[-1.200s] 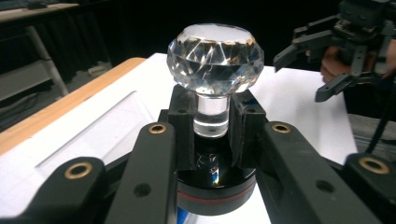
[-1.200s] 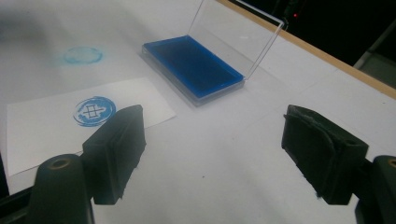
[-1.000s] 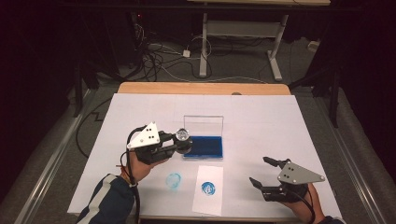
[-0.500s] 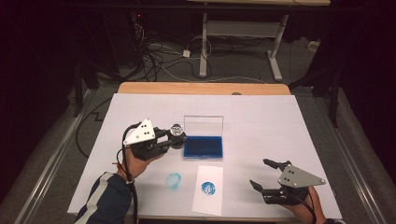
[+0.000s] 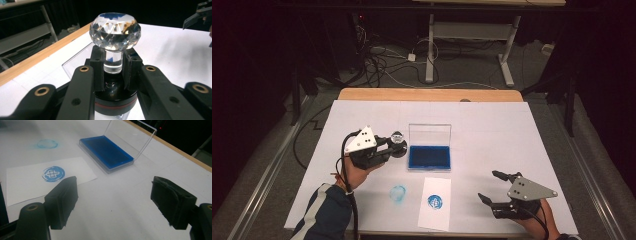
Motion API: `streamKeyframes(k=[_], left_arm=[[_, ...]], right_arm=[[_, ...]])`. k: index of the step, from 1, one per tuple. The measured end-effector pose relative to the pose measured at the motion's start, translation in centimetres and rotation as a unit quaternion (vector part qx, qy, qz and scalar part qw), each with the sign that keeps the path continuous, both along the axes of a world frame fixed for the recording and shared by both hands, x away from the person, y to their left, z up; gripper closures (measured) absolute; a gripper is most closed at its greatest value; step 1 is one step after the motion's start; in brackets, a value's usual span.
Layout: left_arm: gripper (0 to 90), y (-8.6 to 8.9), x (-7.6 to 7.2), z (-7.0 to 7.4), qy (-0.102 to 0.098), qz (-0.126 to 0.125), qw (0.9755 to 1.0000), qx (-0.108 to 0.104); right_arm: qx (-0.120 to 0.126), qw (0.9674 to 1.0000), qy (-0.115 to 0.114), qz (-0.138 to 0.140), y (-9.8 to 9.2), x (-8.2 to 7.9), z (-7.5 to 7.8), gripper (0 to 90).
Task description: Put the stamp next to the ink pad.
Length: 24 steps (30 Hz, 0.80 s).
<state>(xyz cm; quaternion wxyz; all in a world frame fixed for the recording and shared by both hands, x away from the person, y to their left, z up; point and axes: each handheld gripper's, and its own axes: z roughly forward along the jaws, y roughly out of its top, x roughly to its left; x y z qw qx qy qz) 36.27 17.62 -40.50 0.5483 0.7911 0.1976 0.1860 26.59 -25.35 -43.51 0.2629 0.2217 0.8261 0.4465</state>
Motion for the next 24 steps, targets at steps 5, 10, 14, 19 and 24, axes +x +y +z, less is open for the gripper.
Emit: streamKeyframes(k=[5,10,14,19,24], left_arm=[[72.0,0.3,0.6,-0.7,0.009,0.012,0.9999,0.006],[72.0,0.3,1.3,-1.4,0.021,0.017,0.9996,0.012],[72.0,0.3,1.7,-2.0,0.029,0.019,0.9992,0.017],[71.9,-0.1,2.5,-3.1,0.046,0.024,0.9981,0.034],[71.9,-0.5,3.0,-3.9,0.057,0.026,0.9970,0.046]], right_arm=[[-0.001,1.0000,0.001,-0.001,0.0,0.0,0.0,22.0],[-0.004,1.0000,0.001,0.001,0.1,0.0,-0.1,22.0],[-0.005,1.0000,0.003,0.001,0.1,0.1,-0.2,22.1],[-0.006,1.0000,0.004,0.004,0.1,0.1,-0.2,22.4],[-0.008,1.0000,0.004,0.005,0.2,0.0,-0.2,22.4]])
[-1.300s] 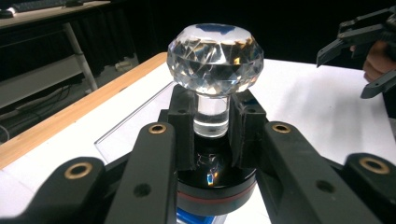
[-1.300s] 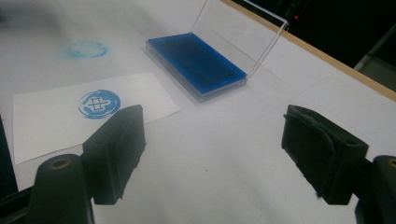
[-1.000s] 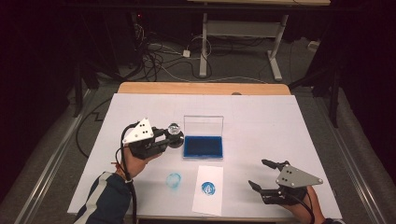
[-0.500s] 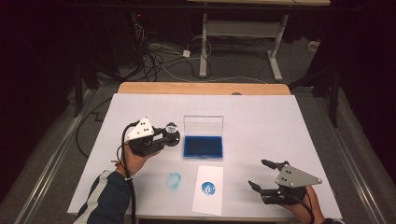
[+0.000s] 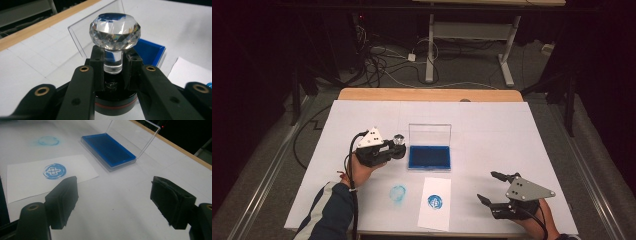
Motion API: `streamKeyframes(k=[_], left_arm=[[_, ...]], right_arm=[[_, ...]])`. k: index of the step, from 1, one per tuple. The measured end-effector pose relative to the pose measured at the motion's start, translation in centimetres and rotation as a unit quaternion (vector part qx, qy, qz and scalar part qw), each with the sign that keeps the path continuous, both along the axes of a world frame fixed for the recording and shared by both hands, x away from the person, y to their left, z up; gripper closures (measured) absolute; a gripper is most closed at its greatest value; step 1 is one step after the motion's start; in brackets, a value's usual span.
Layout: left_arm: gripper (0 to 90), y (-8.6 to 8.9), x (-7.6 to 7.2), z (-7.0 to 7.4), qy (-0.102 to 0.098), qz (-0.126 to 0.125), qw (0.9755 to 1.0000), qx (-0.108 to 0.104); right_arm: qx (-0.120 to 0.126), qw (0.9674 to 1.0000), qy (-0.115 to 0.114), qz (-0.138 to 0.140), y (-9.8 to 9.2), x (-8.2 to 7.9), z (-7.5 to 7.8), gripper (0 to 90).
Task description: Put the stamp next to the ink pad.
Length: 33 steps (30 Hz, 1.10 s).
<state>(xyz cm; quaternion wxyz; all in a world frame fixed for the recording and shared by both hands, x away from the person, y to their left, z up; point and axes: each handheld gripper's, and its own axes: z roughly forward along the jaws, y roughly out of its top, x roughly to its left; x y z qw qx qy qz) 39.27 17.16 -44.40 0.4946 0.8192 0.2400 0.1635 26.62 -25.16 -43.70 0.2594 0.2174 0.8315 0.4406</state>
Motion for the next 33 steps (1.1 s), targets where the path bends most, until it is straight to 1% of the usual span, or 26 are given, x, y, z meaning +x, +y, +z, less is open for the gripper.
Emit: streamKeyframes(k=[2,5,9,10,13,14,17,23,25,27,29,31,32,33], left_arm=[[71.9,0.0,0.2,-0.2,0.005,0.003,1.0000,-0.002],[71.8,0.1,0.4,-0.5,0.010,0.006,0.9999,0.000],[71.8,0.0,0.7,-1.1,0.020,0.008,0.9997,0.011],[71.8,-0.3,0.6,-1.4,0.035,0.016,0.9992,-0.012],[71.6,-0.3,0.8,-1.7,0.041,0.012,0.9991,0.003],[71.5,-0.2,1.1,-1.7,0.034,0.009,0.9992,0.018],[71.5,-0.5,1.1,-1.9,0.036,0.006,0.9989,0.029],[71.3,-0.9,1.4,-2.4,0.042,0.006,0.9985,0.033],[70.4,-1.1,1.4,-2.4,0.043,0.007,0.9983,0.039],[69.8,-1.0,1.5,-2.6,0.046,0.008,0.9980,0.041],[70.7,-0.9,1.6,-2.7,0.049,0.007,0.9981,0.036],[70.7,-0.8,1.5,-2.6,0.048,0.007,0.9982,0.036],[70.9,-0.7,1.5,-2.5,0.049,0.006,0.9981,0.037],[70.9,-0.7,1.5,-2.5,0.049,0.005,0.9979,0.043]], right_arm=[[0.000,1.0000,0.001,0.000,0.0,0.0,0.0,22.4],[-0.001,1.0000,0.002,0.002,0.0,0.0,-0.1,22.5],[-0.003,1.0000,0.004,0.002,0.1,0.0,-0.1,22.5],[-0.003,1.0000,0.004,0.002,0.1,0.0,-0.1,22.5],[-0.004,1.0000,0.005,0.003,0.1,0.0,-0.2,22.9],[-0.004,1.0000,0.005,0.004,0.1,0.0,-0.2,22.8],[-0.007,1.0000,0.006,0.003,0.1,0.0,-0.2,22.9],[-0.008,0.9999,0.007,0.004,0.1,0.0,-0.2,23.4],[-0.009,0.9999,0.007,0.004,0.1,0.0,-0.2,23.4],[-0.009,0.9999,0.007,0.004,0.2,0.0,-0.3,23.5],[-0.011,0.9999,0.007,0.003,0.1,0.0,-0.3,23.6],[-0.010,0.9999,0.007,0.004,0.1,0.1,-0.3,23.8],[-0.010,0.9999,0.007,0.002,0.1,0.0,-0.3,23.8],[-0.010,0.9999,0.007,0.003,0.1,0.0,-0.2,23.8]])
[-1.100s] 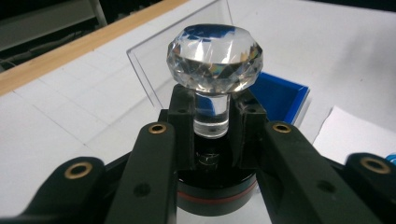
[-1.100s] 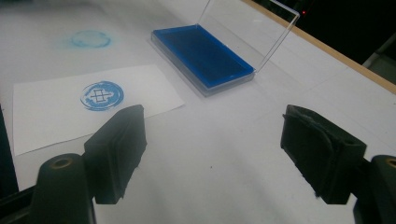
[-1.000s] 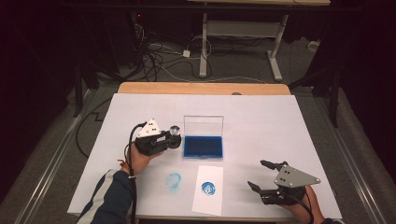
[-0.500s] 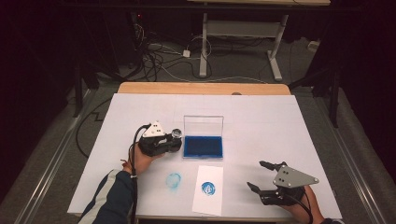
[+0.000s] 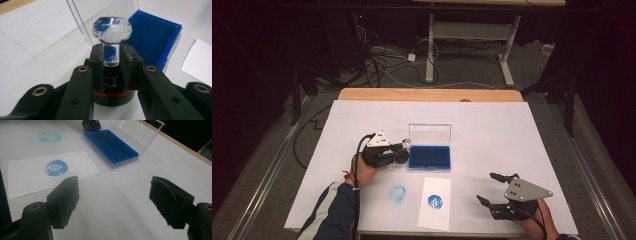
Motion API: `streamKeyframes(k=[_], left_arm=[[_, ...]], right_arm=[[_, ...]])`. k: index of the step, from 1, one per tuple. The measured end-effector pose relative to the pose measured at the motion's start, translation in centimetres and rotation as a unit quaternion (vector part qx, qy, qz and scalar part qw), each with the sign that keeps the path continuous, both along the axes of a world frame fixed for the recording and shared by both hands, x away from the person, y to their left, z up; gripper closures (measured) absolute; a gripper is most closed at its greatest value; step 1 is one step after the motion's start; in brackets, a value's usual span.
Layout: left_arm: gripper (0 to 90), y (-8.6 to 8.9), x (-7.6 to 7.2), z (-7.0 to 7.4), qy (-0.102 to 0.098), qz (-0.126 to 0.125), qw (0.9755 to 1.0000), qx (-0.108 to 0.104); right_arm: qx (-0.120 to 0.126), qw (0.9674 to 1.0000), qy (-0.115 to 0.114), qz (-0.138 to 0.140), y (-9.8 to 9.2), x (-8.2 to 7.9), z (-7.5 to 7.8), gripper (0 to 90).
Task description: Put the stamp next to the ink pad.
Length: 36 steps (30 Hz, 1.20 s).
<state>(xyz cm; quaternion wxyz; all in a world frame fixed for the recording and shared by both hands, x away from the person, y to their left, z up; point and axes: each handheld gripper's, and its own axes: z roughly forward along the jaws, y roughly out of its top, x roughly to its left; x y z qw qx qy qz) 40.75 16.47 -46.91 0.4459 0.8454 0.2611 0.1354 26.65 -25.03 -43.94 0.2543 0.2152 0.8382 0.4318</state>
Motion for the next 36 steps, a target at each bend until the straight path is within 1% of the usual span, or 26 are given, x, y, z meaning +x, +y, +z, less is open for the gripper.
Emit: streamKeyframes(k=[1,2,4,8,12,14,18,21,22,24,29,32,34,36], left_arm=[[70.9,0.0,-0.1,0.0,0.000,0.001,1.0000,0.006],[70.8,0.1,-0.1,0.0,0.000,0.003,1.0000,0.006],[70.4,0.4,-0.2,0.1,0.004,0.006,0.9999,0.014],[69.8,0.9,-0.3,0.1,0.005,0.009,0.9998,0.019],[68.4,0.9,-0.4,0.1,0.006,0.007,0.9997,0.024],[66.0,0.8,-0.5,0.1,0.007,0.006,0.9995,0.031],[64.7,0.8,-0.6,0.1,0.008,0.007,0.9991,0.040],[61.2,0.8,-0.6,0.1,0.009,0.012,0.9988,0.047],[58.7,0.9,-0.6,0.1,0.010,0.012,0.9987,0.048],[57.9,0.9,-0.7,0.2,0.007,0.014,0.9988,0.047],[50.7,0.7,-0.9,0.5,-0.005,0.022,0.9982,0.055],[44.1,0.6,-1.1,0.8,-0.015,0.027,0.9981,0.053],[40.5,0.7,-1.3,1.0,-0.019,0.028,0.9983,0.048],[36.1,0.7,-1.4,1.1,-0.022,0.028,0.9980,0.051]], right_arm=[[0.000,1.0000,0.001,0.001,0.0,0.0,0.0,23.9],[0.000,1.0000,0.000,0.000,0.0,0.0,0.0,23.8],[0.002,1.0000,0.001,0.001,0.0,0.0,0.0,23.9],[0.001,1.0000,0.001,0.001,0.0,0.0,0.0,24.1],[0.000,1.0000,0.001,0.002,0.0,0.0,0.0,24.2],[0.000,1.0000,0.001,0.001,0.0,0.0,0.0,24.2],[0.001,1.0000,0.000,-0.001,-0.1,0.0,0.0,24.2],[0.001,1.0000,0.000,-0.001,-0.1,0.0,0.0,24.2],[0.001,1.0000,-0.001,-0.001,-0.1,0.0,0.0,24.2],[0.000,1.0000,-0.002,-0.002,-0.1,0.0,0.1,24.1],[-0.001,1.0000,-0.003,-0.005,-0.1,0.0,0.1,25.0],[-0.005,0.9999,-0.006,-0.007,0.0,0.0,0.1,25.0],[-0.005,0.9999,-0.006,-0.009,-0.1,0.0,0.1,25.0],[-0.005,0.9999,-0.008,-0.009,-0.1,-0.1,0.1,25.0]])
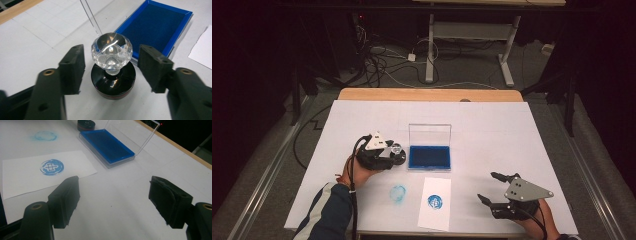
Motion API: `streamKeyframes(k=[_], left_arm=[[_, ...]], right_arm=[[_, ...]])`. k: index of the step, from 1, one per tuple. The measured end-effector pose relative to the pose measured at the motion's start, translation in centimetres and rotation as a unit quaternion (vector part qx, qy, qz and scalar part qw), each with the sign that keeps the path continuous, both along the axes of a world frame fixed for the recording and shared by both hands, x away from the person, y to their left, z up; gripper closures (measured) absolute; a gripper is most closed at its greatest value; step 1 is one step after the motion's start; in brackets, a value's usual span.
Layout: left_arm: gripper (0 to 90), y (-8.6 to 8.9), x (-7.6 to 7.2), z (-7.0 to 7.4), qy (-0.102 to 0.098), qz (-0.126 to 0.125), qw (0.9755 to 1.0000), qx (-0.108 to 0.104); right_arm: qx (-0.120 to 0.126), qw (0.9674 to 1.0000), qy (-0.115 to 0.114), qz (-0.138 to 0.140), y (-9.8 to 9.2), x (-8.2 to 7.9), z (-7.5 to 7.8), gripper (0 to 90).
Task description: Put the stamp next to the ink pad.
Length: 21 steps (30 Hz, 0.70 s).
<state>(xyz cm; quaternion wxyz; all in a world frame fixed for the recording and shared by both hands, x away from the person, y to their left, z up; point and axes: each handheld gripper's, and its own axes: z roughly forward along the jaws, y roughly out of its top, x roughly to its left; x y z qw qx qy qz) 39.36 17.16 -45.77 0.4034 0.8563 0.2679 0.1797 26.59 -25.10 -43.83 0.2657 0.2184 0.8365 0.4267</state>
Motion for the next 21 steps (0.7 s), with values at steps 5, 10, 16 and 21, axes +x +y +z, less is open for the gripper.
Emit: streamKeyframes(k=[5,10,16,21], left_arm=[[32.2,0.0,-0.5,0.6,-0.017,0.000,0.9998,-0.007],[23.7,-0.1,-0.9,1.0,-0.035,0.007,0.9993,-0.012],[18.1,-0.2,-1.6,1.7,-0.062,0.006,0.9980,-0.007],[17.8,-0.1,-2.7,2.6,-0.089,0.006,0.9959,-0.010]], right_arm=[[-0.005,1.0000,0.000,0.001,0.1,0.0,0.0,25.0],[-0.006,1.0000,0.000,0.002,0.1,0.0,-0.1,25.0],[-0.006,1.0000,-0.002,-0.001,0.1,0.0,0.0,24.8],[-0.005,1.0000,-0.005,-0.002,0.1,-0.1,0.0,24.7]])
